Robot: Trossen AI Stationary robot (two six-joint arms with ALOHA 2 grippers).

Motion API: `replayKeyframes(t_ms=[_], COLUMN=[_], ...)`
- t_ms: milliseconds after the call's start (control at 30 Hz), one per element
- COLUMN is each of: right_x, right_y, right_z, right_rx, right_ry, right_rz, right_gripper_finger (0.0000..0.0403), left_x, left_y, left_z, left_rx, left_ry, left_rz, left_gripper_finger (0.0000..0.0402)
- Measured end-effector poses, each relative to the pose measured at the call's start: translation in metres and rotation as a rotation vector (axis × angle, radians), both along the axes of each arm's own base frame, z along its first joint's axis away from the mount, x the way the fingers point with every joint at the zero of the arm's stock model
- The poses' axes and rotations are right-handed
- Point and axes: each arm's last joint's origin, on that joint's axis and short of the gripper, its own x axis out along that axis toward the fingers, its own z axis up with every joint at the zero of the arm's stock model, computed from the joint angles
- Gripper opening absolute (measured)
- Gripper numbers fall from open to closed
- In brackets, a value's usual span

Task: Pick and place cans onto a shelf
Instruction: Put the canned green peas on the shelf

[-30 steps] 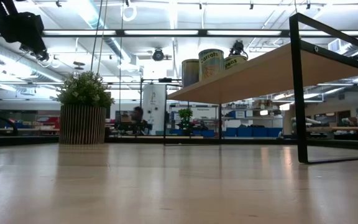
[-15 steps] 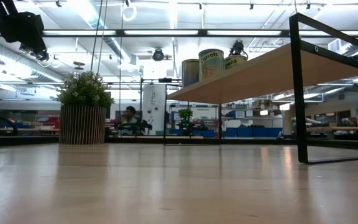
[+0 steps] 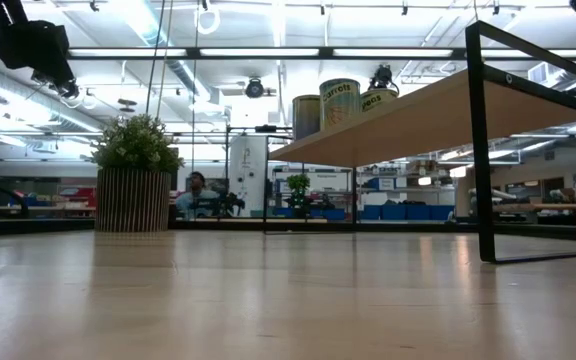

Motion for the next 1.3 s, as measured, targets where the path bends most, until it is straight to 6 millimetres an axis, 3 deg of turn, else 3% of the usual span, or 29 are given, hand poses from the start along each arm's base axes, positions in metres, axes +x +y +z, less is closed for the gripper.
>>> replayKeyframes(t_ms=[433,900,1300], right_x=[0.000,0.000,0.006], right_y=[-0.005,-0.004,0.005], right_z=[-0.019,-0.020,-0.047], right_rx=[0.010,-0.040,-0.090], right_ry=[-0.043,-0.105,-0.035], right_rz=[0.030,0.043,0.057], right_gripper_finger=[0.0399,0.0400,0.0398], left_x=[0.000,0.001,0.001], left_y=[0.000,-0.001,-0.001], left_z=[0.000,0.001,0.001], left_rx=[-0.006,-0.014,-0.013], left_ry=[0.001,-0.007,-0.007], left_rz=[0.006,0.007,0.006], left_gripper_finger=[0.0375,0.0375,0.0375])
